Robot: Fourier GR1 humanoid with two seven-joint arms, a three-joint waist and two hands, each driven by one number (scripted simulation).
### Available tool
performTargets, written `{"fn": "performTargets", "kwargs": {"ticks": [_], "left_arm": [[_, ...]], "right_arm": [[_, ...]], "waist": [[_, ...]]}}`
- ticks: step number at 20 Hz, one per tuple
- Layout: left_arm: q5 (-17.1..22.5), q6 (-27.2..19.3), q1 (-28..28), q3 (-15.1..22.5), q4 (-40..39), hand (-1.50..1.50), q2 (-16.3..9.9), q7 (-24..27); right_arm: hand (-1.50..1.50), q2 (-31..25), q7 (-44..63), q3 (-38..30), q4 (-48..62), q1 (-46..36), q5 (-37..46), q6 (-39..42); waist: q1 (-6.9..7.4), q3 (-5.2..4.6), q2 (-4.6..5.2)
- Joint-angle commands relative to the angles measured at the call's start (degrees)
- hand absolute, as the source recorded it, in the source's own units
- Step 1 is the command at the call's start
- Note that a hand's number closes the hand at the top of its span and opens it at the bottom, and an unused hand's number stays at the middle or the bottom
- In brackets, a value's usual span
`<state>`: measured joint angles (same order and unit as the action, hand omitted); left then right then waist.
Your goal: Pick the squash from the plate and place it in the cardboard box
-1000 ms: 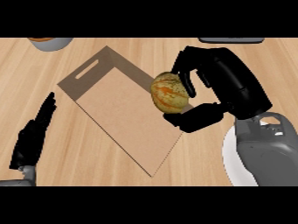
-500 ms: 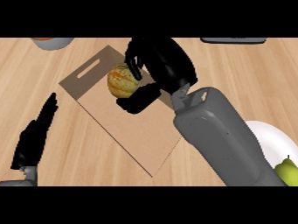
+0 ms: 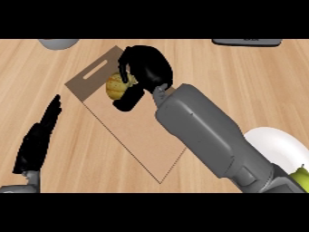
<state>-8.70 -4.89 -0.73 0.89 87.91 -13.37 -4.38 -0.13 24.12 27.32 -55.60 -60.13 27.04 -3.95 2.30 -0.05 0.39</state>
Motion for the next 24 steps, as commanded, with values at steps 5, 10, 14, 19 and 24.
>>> {"fn": "performTargets", "kwargs": {"ticks": [5, 10, 14, 19, 24], "left_arm": [[-0.5, 0.4, -1.5, 0.4, 0.1, 0.00, 1.0, -1.7], [-0.6, 0.1, -3.6, 0.4, -3.4, 0.00, 2.3, 0.0], [-0.5, 0.9, -3.6, -0.1, 0.1, 0.00, 0.6, -2.3], [0.0, 1.1, -0.3, -1.0, -0.4, 0.00, 0.6, 1.0], [-1.2, -0.5, 1.6, -0.2, 2.2, 0.00, 1.9, -1.1]], "right_arm": [[-1.50, 0.1, -6.9, 5.2, 16.0, -4.3, -11.1, -10.0], [-1.50, 0.1, -9.4, 6.1, 13.8, -3.9, -20.2, -19.1], [-1.50, 0.1, -13.4, -0.9, 13.0, -3.2, -24.3, -27.4], [-1.50, 0.1, -22.3, -10.2, 12.2, -1.2, -32.2, -26.1], [-1.50, -5.0, -26.8, -18.4, 13.1, 0.9, -35.0, -23.4]], "waist": [[0.72, 0.02, 0.25], [1.76, 0.01, 0.65], [1.44, 0.09, 0.49], [-0.04, 0.08, 0.25], [-1.29, 0.09, -0.16]]}}
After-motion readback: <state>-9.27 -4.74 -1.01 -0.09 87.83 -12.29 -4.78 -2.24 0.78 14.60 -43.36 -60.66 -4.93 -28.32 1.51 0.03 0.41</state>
